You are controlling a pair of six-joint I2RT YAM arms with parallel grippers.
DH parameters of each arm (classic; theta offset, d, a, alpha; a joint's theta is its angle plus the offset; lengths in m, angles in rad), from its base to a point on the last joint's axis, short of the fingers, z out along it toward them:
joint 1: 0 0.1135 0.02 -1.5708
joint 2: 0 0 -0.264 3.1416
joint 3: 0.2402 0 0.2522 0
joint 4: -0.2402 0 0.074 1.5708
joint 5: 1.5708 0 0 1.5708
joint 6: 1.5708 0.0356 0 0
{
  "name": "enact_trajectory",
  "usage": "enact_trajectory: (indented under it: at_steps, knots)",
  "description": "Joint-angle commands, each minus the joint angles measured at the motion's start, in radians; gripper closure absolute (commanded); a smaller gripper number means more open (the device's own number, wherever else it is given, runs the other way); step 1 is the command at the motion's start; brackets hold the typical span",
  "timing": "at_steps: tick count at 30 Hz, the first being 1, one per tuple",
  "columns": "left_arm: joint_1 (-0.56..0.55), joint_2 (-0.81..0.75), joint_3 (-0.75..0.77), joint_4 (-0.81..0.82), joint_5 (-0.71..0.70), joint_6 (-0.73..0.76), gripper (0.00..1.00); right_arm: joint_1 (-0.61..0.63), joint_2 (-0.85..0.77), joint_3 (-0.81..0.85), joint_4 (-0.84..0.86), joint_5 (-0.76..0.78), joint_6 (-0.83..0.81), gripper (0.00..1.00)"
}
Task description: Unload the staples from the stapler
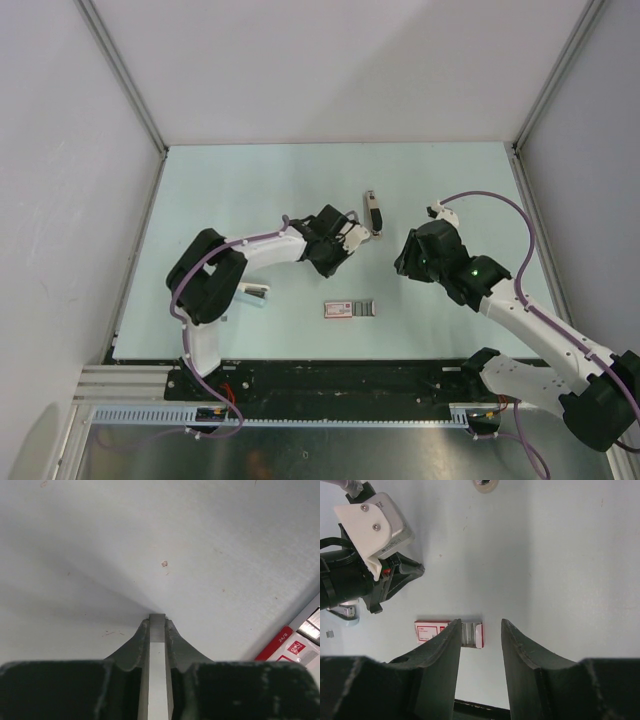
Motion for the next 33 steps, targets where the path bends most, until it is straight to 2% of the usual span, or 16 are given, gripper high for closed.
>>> enact_trajectory:
  at_steps: [1, 6, 11, 14, 17, 22, 25, 28, 30, 33]
  knots:
    - [0.0, 0.03, 0.016, -0.116, -0.003, 0.015, 0.87, -0.004, -0.024, -0.005, 0.035, -0.005, -0.013, 0.58]
    - [0.004, -0.02, 0.131, -0.17, 0.035, 0.009, 0.93, -0.005, -0.042, -0.005, 0.066, -0.03, -0.025, 0.57]
    - [0.032, -0.093, 0.306, -0.239, 0.155, -0.026, 0.98, -0.006, -0.08, -0.003, 0.152, -0.105, -0.058, 0.56]
    - [0.074, -0.146, 0.44, -0.259, 0.312, -0.085, 1.0, -0.006, -0.106, 0.004, 0.232, -0.178, -0.094, 0.54]
    - [0.138, -0.174, 0.578, -0.261, 0.527, -0.189, 1.0, -0.006, -0.121, 0.026, 0.312, -0.282, -0.119, 0.51]
    - [0.218, -0.167, 0.74, -0.213, 0.815, -0.415, 1.0, -0.005, -0.135, 0.072, 0.431, -0.38, -0.125, 0.33]
    - [0.247, -0.168, 0.755, -0.142, 0.934, -0.581, 1.0, -0.006, -0.155, 0.077, 0.514, -0.405, -0.104, 0.27]
    - [0.269, -0.213, 0.664, 0.047, 1.02, -0.785, 1.0, -0.006, -0.173, 0.078, 0.619, -0.434, -0.081, 0.27]
    - [0.276, -0.241, 0.601, 0.174, 1.056, -0.91, 1.0, -0.007, -0.183, 0.082, 0.689, -0.452, -0.06, 0.27]
    - [0.277, -0.271, 0.56, 0.272, 1.071, -1.008, 1.0, -0.009, -0.183, 0.1, 0.768, -0.474, -0.033, 0.27]
